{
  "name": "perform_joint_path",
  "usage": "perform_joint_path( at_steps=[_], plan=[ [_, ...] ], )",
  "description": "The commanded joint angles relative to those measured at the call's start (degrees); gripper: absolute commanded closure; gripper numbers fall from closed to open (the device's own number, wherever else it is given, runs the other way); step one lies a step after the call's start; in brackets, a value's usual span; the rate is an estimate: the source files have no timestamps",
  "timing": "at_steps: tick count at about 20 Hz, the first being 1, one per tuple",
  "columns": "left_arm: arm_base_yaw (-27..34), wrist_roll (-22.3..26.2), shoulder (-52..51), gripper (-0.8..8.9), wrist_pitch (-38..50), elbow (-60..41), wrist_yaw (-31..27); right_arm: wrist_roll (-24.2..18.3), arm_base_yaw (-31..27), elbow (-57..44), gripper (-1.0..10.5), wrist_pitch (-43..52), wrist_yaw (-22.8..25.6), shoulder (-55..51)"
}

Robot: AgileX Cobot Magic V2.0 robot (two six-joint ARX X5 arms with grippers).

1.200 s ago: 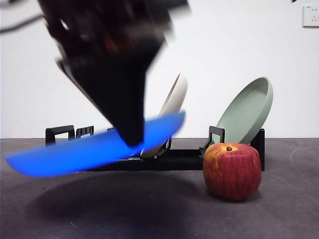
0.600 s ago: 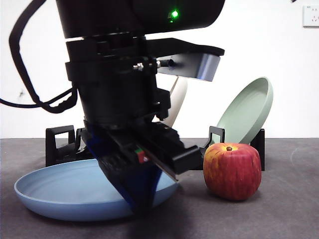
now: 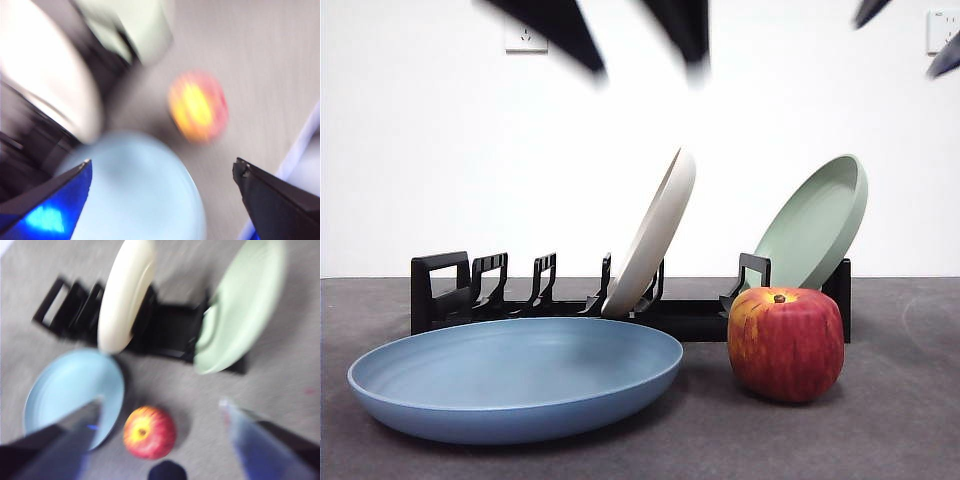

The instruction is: Take the blue plate from the plate rack,put the plate on the table,take the apple from the table,put the apple in the plate

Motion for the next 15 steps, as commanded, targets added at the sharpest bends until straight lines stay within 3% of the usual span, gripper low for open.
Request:
perform_joint_path(
  at_steps=[1,8,15],
  plan=[
    [2.9,2.8,-4.7,3.43,-2.4,3.7,-0.6,-0.5,4.0,0.2,3.7,0.1,0.4,3.7],
    [18.2,4.6,-14.6,3.43,-14.8,10.6,-14.2,-0.5,18.3,0.2,3.7,1.4,15.9,19.2],
    [31.1,5.6,-21.6,3.43,-18.7,10.6,-15.5,-0.3,20.3,0.2,3.8,4.6,16.9,32.0]
  ],
)
